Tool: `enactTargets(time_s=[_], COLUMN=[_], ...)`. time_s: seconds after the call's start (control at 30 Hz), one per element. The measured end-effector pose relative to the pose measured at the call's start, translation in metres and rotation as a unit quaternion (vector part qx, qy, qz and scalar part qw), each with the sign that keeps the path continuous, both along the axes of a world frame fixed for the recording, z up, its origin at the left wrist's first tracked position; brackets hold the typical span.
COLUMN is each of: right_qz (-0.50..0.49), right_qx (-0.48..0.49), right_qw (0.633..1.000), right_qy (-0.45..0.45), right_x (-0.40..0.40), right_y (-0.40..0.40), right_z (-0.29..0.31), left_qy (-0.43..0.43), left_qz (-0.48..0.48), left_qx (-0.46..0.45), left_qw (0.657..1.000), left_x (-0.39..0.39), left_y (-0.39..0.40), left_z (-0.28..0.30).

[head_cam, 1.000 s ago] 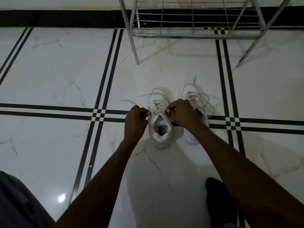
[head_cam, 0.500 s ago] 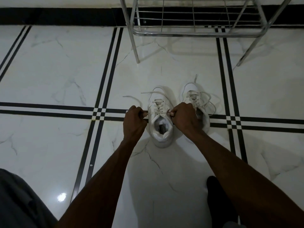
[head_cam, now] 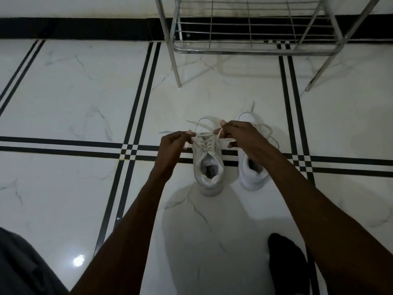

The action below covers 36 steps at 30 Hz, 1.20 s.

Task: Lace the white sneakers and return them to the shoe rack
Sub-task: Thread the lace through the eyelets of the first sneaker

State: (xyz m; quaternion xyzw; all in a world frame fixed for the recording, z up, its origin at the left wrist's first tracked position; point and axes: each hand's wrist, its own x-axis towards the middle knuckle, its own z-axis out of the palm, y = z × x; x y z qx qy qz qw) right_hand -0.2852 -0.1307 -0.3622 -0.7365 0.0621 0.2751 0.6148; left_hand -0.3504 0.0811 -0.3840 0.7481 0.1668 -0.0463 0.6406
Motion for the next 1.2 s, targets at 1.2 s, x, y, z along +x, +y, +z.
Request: enactTargets(time_s=[1.2], right_qz=[0.048], right_qx=[0.093], right_qw=[0.992], right_qy=[-0.071], right_x=[0.002], right_y=[0.019], right_z=[-0.016], left_qy=[-0.104], left_qz=[-0.186], left_qx=[0.160], left_qw=[0.964], left_x=[0.023], left_y=[-0.014], left_z=[0.003])
